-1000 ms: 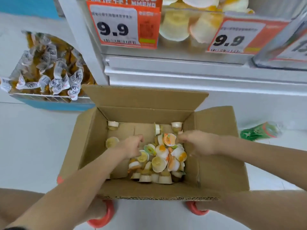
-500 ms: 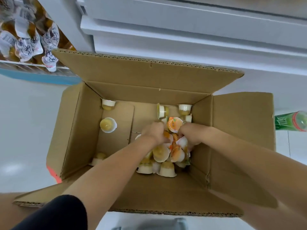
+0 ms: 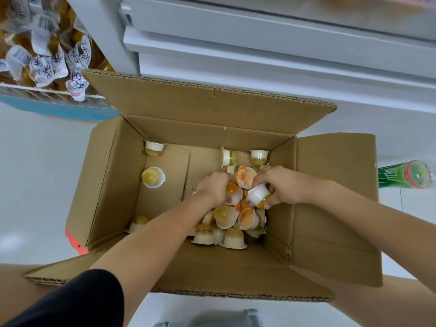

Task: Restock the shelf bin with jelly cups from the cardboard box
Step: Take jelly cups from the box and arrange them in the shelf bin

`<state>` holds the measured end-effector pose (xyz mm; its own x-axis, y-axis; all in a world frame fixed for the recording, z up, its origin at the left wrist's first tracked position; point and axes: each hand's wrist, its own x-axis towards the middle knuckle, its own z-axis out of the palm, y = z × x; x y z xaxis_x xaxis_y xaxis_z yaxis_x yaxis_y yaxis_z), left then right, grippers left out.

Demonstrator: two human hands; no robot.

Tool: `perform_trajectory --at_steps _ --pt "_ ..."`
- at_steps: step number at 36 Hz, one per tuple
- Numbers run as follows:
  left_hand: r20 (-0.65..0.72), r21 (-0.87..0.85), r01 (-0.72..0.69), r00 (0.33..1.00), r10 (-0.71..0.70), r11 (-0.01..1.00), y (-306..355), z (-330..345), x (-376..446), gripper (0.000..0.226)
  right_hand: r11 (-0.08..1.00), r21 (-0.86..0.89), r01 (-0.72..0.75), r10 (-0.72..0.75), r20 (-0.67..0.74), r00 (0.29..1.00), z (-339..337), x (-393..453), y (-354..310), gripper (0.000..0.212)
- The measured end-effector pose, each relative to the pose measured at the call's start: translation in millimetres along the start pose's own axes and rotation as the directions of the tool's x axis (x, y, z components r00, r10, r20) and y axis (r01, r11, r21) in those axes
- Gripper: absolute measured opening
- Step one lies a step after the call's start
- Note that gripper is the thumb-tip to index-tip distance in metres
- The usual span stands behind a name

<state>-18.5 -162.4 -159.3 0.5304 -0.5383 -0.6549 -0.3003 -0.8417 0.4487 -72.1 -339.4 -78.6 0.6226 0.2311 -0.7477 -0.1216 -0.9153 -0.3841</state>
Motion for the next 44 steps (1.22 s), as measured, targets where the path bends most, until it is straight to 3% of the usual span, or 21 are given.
perform_trajectory --at_steps 5,10,13,18,22,27,36,41,44 --pt "0.063 -0.442 0.009 0.998 0.021 0.897 -3.9 -44.7 -25.5 0.05 0.992 0.111 0.052 -0.042 -0.093 0.995 -26.3 -32.9 -13.0 0.052" --pt "0.223 -0.799 0.068 0.957 0.188 0.598 13.8 -119.1 -84.3 0.04 0.973 0.186 0.134 -0.081 -0.269 0.96 -60.3 -82.5 -41.9 0.034" --pt "0.261 -0.838 0.064 0.919 0.295 0.542 34.4 -157.5 -124.7 0.046 0.967 0.116 0.227 -0.17 -0.372 0.913 -78.5 -115.7 -69.1 0.038" --pt "0.161 -0.933 0.002 0.897 0.411 0.359 68.4 -192.6 -191.3 0.039 0.911 0.122 0.394 -0.266 -0.555 0.788 -94.4 -170.0 -113.7 0.044" --pt "0.03 -0.973 -0.072 0.902 0.431 0.218 80.6 -201.0 -231.6 0.04 0.748 0.318 0.582 -0.248 -0.679 0.69 -88.7 -200.6 -130.2 0.05" --pt "-0.126 -0.992 -0.128 0.926 0.357 -0.016 84.9 -188.2 -258.6 0.035 0.647 0.379 0.662 -0.214 -0.744 0.634 -79.7 -207.1 -142.2 0.061" --pt "-0.174 -0.984 -0.156 0.948 0.267 -0.086 93.5 -176.7 -255.1 0.053 0.642 0.367 0.673 -0.136 -0.81 0.571 -78.8 -200.7 -151.4 0.056" --pt "-0.203 -0.977 -0.213 0.951 0.233 0.02 94.9 -178.3 -254.8 0.053 0.657 0.349 0.669 -0.147 -0.81 0.567 -80.3 -191.2 -156.2 0.057" --pt "-0.19 -0.98 -0.2 0.953 0.236 0.019 96.2 -180.0 -255.4 0.044 0.622 0.381 0.684 -0.163 -0.791 0.589 -83.7 -188.6 -156.0 0.055"
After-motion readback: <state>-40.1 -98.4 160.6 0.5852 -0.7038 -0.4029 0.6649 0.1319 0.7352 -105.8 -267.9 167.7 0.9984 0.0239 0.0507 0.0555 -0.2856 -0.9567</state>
